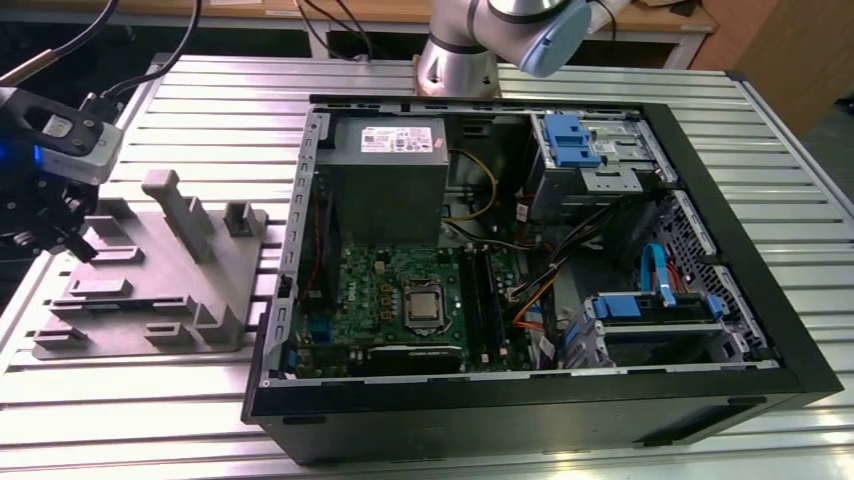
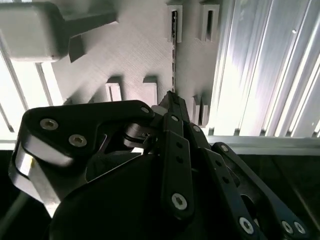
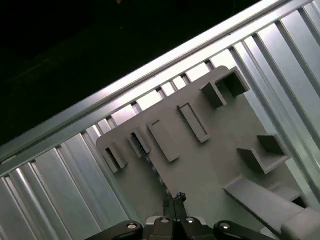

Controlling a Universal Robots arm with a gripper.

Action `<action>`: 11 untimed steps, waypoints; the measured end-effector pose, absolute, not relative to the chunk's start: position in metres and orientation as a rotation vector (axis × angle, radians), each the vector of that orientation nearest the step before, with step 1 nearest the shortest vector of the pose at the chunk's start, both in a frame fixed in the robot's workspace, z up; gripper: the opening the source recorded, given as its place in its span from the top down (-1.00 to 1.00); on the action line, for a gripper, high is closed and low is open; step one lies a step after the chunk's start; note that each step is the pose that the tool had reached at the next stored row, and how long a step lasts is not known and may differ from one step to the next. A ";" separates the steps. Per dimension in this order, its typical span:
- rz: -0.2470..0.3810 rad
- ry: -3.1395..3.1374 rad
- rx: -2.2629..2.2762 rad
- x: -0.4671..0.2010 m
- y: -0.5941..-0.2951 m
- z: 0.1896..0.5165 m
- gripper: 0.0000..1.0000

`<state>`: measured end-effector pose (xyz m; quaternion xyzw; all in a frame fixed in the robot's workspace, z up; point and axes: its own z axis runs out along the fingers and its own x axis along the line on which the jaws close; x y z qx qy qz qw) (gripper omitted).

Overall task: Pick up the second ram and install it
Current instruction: 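Pick up the second ram and move it above second insertion slot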

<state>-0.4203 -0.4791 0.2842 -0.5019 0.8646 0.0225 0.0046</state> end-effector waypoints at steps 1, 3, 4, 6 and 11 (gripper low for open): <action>0.071 2.694 -1.596 -0.420 -0.479 0.284 0.80; 0.071 2.665 -1.646 -0.420 -0.479 0.284 0.80; 0.071 2.651 -1.669 -0.420 -0.479 0.283 0.80; 0.071 2.622 -1.717 -0.420 -0.479 0.283 0.80; 0.072 2.542 -1.837 -0.420 -0.479 0.282 0.80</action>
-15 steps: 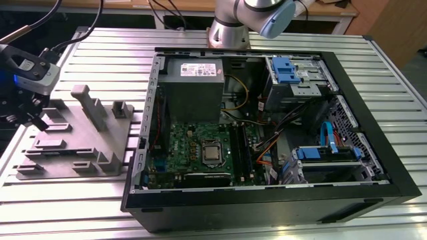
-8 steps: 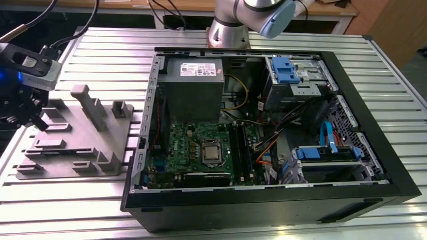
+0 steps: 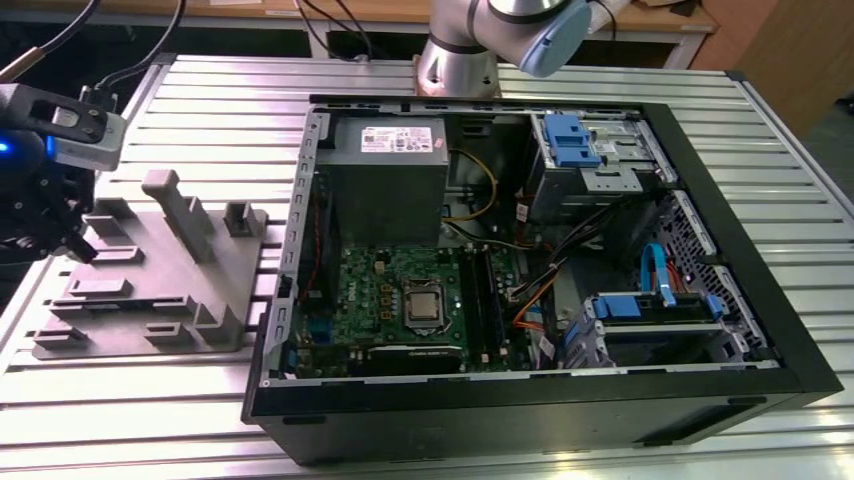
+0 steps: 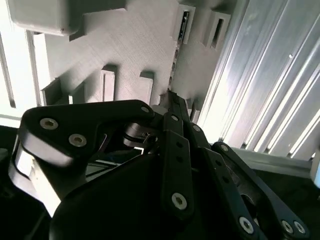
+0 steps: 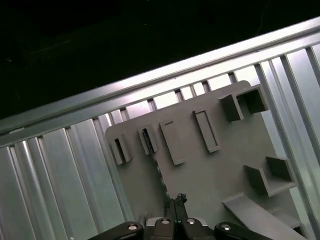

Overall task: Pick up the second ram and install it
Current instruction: 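Pick up the second ram and move it above second insertion slot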

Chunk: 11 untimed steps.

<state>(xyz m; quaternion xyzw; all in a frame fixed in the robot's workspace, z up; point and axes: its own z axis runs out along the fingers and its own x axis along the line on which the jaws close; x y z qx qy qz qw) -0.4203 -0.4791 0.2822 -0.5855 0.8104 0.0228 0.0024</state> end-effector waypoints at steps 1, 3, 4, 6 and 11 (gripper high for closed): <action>0.072 2.526 -1.860 -0.420 -0.479 0.282 0.80; 0.072 2.492 -1.905 -0.420 -0.479 0.282 0.80; 0.072 2.474 -1.930 -0.420 -0.479 0.282 0.80; 0.072 2.440 -1.975 -0.420 -0.479 0.281 0.80; 0.072 2.349 -2.085 -0.420 -0.479 0.280 0.80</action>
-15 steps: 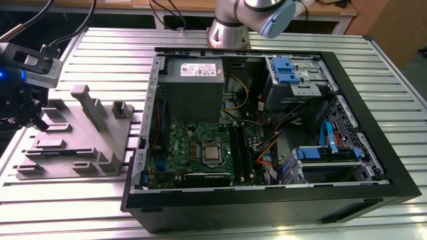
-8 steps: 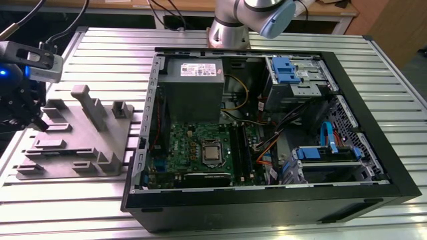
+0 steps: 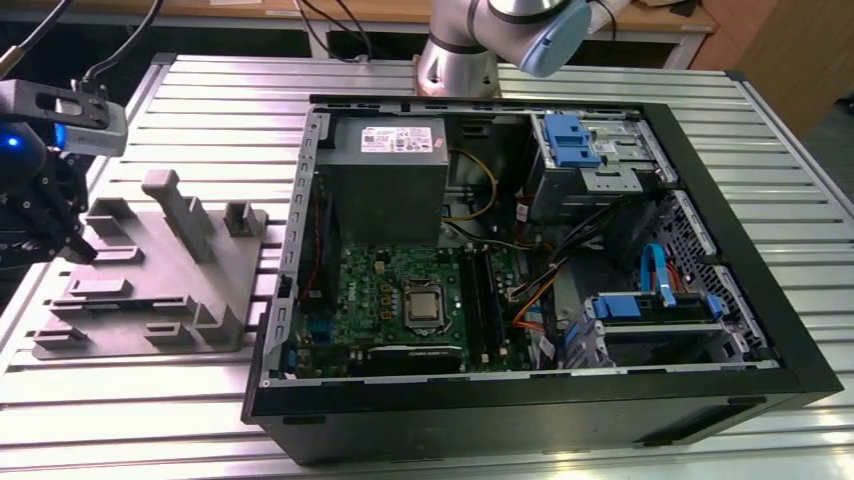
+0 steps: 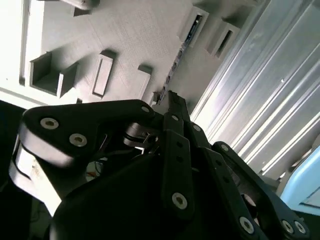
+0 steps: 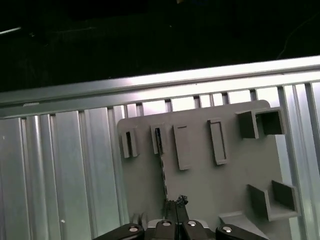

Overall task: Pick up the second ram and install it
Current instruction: 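Pick up the second ram and move it above second insertion slot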

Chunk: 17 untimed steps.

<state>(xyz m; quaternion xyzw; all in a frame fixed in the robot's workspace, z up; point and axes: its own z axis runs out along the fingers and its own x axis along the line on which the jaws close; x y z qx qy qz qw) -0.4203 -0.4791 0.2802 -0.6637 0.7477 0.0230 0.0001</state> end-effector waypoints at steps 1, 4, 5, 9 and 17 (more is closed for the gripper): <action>0.072 2.330 -2.106 -0.420 -0.479 0.280 0.80; 0.071 2.273 -2.169 -0.420 -0.479 0.279 0.80; 0.071 2.253 -2.189 -0.420 -0.479 0.279 0.80; 0.071 2.230 -2.214 -0.420 -0.479 0.279 0.80; 0.070 2.229 -2.215 -0.420 -0.479 0.271 0.80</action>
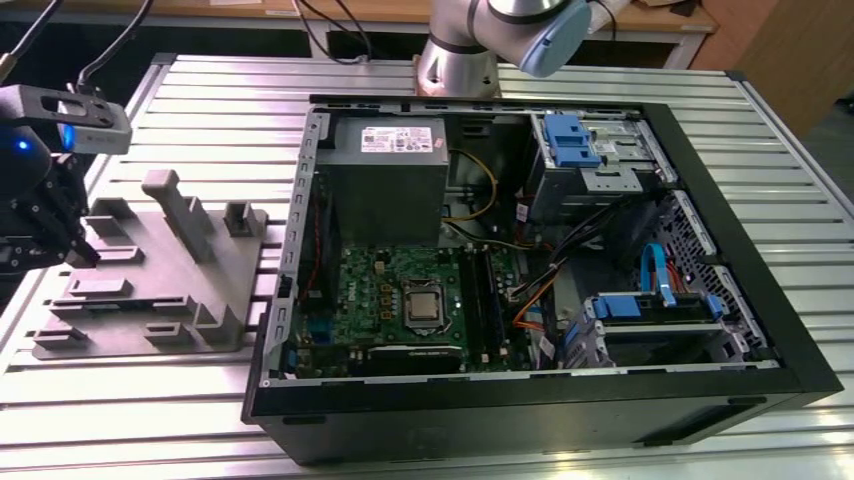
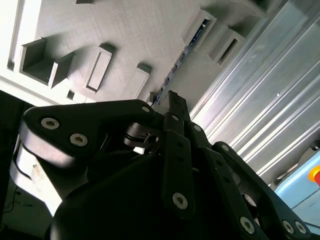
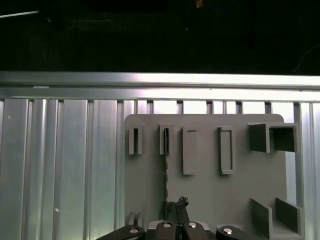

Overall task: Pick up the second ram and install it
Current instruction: 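Pick up the second ram and move it above second insertion slot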

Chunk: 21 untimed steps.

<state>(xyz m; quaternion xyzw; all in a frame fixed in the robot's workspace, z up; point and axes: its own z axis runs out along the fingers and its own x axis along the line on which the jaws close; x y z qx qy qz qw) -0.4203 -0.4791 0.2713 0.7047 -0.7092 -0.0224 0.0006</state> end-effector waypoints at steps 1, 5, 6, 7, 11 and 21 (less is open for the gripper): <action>-0.070 -2.227 2.213 -0.420 -0.479 0.270 0.80; -0.070 -2.227 2.213 -0.420 -0.479 0.269 0.80; -0.070 -2.227 2.213 -0.420 -0.479 0.269 0.80; -0.070 -2.227 2.213 -0.420 -0.479 0.268 0.80; -0.070 -2.226 2.215 -0.420 -0.479 0.263 0.80; -0.070 -2.221 2.218 -0.420 -0.479 0.253 0.80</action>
